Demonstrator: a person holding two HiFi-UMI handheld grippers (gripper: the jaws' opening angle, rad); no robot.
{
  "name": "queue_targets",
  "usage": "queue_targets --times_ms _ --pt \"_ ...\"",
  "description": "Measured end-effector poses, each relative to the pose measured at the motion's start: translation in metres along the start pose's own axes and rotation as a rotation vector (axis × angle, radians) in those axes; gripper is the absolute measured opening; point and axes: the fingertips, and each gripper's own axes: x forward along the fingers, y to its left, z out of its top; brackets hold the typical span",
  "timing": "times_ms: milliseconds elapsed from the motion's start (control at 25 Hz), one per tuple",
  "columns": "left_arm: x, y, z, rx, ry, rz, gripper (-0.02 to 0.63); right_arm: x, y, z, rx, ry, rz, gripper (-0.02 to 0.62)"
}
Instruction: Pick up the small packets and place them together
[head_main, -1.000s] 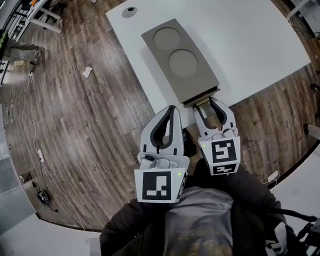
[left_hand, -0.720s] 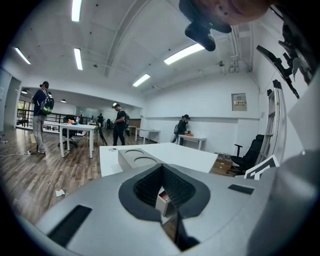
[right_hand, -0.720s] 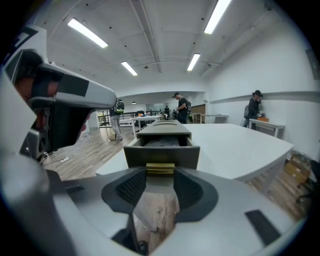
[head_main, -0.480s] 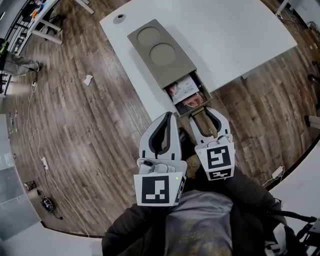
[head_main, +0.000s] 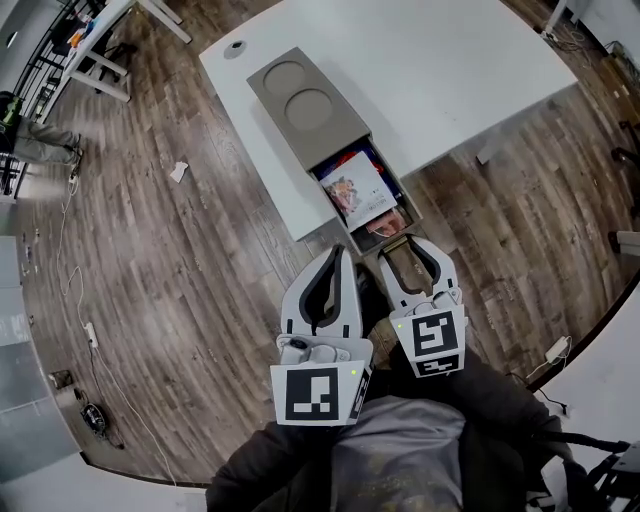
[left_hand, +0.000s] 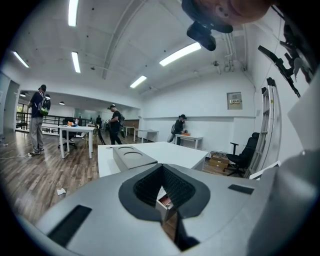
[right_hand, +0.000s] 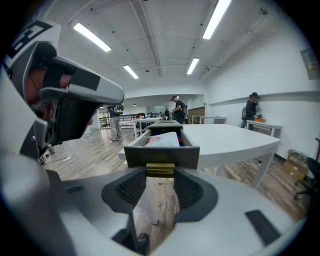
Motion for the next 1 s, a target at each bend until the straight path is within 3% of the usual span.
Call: queue_targets --times_ms 320,640,1000 --pt "-0.01 -0.018 0.001 0.01 -0.009 -0.018 0.001 -0.016 0.001 -0.015 0.003 0.006 0.002 0.179" --pt "-0.014 -0.02 -0.003 0.032 -0.017 -0.029 0.001 -0.016 0.0 -0.02 0.001 -0.061 -0.003 0.181" --pt "-0.017 -0.021 0.006 0.021 0.009 -0.038 0.0 -0.036 -0.006 -0.022 0.059 -0.001 0.017 0.206"
